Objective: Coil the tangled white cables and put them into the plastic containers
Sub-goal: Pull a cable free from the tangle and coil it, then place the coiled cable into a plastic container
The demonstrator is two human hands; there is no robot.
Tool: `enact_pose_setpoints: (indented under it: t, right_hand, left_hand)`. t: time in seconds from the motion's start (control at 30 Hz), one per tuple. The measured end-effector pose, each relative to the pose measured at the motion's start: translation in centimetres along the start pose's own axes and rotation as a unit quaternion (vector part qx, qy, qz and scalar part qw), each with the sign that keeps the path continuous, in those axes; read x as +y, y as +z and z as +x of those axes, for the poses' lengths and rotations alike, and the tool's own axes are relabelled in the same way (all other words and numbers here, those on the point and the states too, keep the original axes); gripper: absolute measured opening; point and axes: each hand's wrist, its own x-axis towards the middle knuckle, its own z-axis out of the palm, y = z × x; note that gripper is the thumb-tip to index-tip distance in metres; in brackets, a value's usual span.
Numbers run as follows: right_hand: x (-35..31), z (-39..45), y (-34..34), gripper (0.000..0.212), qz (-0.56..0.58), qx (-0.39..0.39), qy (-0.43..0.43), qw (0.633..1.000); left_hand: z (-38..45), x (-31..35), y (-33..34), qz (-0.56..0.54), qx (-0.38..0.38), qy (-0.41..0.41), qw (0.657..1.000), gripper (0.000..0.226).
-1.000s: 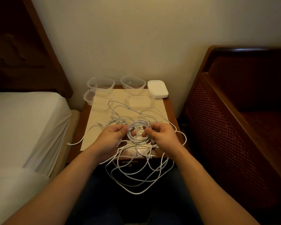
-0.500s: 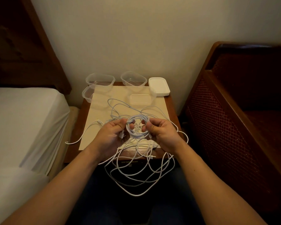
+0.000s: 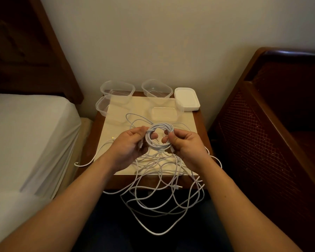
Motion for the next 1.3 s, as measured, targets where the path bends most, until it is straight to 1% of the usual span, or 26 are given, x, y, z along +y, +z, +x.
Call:
enact_pose_setpoints:
  t: [0.07,0.13,0.17,0.2,0.23,0.27,0.3,0.37,0.43,0.47,0.53,0.6,0.63,0.67,0.7,0.77,0.8,0.83,0.87,0.93,1.03,1.1,1.13,1.3]
  right_hand:
    - [0.0,0.7,-0.4,0.02,-0.016,0.014,0.031,0.999]
    - [0.2,1.3,-0.5,0.021,-0.003,0.015,0.061,0.998]
    - [0.3,1.6,-0.5,0.022,0.009,0.011,0.073,0.997]
    - [0.4,1.9,-0.4,0.022,0.025,0.003,0.085,0.996]
    - [0.5,2.2,-0.2,0.021,0.048,-0.009,0.093,0.994]
    - [0.5,2.5,0.0,0.02,0.074,-0.026,0.098,0.992]
    - [0.5,2.8,0.4,0.018,0.1,-0.046,0.098,0.989]
    - [0.3,3.5,1.2,0.016,0.134,-0.073,0.091,0.984]
    - [0.1,4.6,1.9,0.016,0.124,-0.06,0.082,0.987]
    - [0.0,5.1,2.1,0.017,0.097,-0.042,0.075,0.992]
    - [-0.1,6.0,1.8,0.019,0.028,0.003,0.059,0.998]
    - [-0.2,6.8,1.1,0.02,-0.022,0.038,0.06,0.997]
    - [-0.2,7.1,0.8,0.019,-0.042,0.05,0.064,0.996]
    - [-0.2,7.5,0.5,0.018,-0.065,0.065,0.068,0.993]
    - [0.0,7.9,0.3,0.018,-0.094,0.086,0.069,0.989]
    - [0.3,8.8,-0.4,0.017,-0.157,0.136,0.065,0.976]
    - [0.3,9.3,-0.7,0.017,-0.183,0.159,0.062,0.968]
    - [0.1,9.7,-1.1,0.016,-0.198,0.179,0.059,0.962]
    - [-0.1,10.1,-1.5,0.014,-0.204,0.193,0.058,0.958]
    - [-0.5,10.9,-2.3,0.011,-0.208,0.211,0.055,0.954]
    - [-0.8,12.5,-3.2,0.012,-0.212,0.228,0.045,0.949]
    - [-0.9,13.8,-3.8,0.013,-0.23,0.243,0.043,0.941]
    - [-1.1,14.4,-4.0,0.013,-0.243,0.248,0.041,0.937]
    - [-2.0,17.1,-4.3,0.016,-0.287,0.26,0.03,0.922]
  left_hand:
    - [0.6,0.3,-0.5,0.099,0.025,0.02,0.995,0.029]
    - [1.3,0.8,-0.8,0.167,0.031,0.033,0.985,0.03]
    - [1.6,1.0,-1.0,0.184,0.028,0.031,0.982,0.031]
    - [1.9,1.2,-1.1,0.173,0.021,0.024,0.984,0.031]
    - [2.2,1.2,-1.0,0.125,0.006,0.013,0.992,0.03]
    - [2.5,1.0,-0.9,0.049,-0.016,-0.001,0.999,0.026]
    - [2.7,0.7,-0.7,-0.038,-0.038,-0.014,0.998,0.019]
    - [3.4,0.0,-0.4,-0.177,-0.06,-0.023,0.982,0.011]
    - [4.2,-0.3,-0.3,-0.241,-0.051,-0.008,0.969,0.014]
    - [4.5,-0.1,-0.4,-0.238,-0.027,0.001,0.971,0.017]
    - [5.2,0.3,-0.7,-0.167,0.045,0.021,0.985,0.022]
    - [6.1,0.5,-1.3,-0.023,0.125,0.05,0.991,0.022]
    - [6.6,0.5,-1.8,0.059,0.164,0.069,0.982,0.02]
    - [7.1,0.3,-2.3,0.144,0.2,0.098,0.964,0.019]
    - [7.7,0.0,-2.7,0.229,0.235,0.136,0.935,0.018]
    - [8.5,-0.6,-3.2,0.38,0.29,0.217,0.851,0.021]
    - [8.7,-0.8,-3.2,0.424,0.308,0.251,0.814,0.024]
    - [8.9,-1.0,-3.1,0.447,0.315,0.273,0.792,0.029]
    - [9.1,-1.1,-3.0,0.463,0.309,0.283,0.781,0.035]
    - [9.5,-1.7,-3.2,0.526,0.279,0.274,0.755,0.047]
    - [10.0,-3.7,-4.1,0.662,0.199,0.204,0.693,0.069]
    - [10.2,-5.0,-4.6,0.714,0.163,0.163,0.662,0.079]
    - [10.4,-5.4,-4.8,0.726,0.156,0.154,0.651,0.081]
    - [10.9,-6.0,-5.0,0.754,0.13,0.12,0.632,0.083]
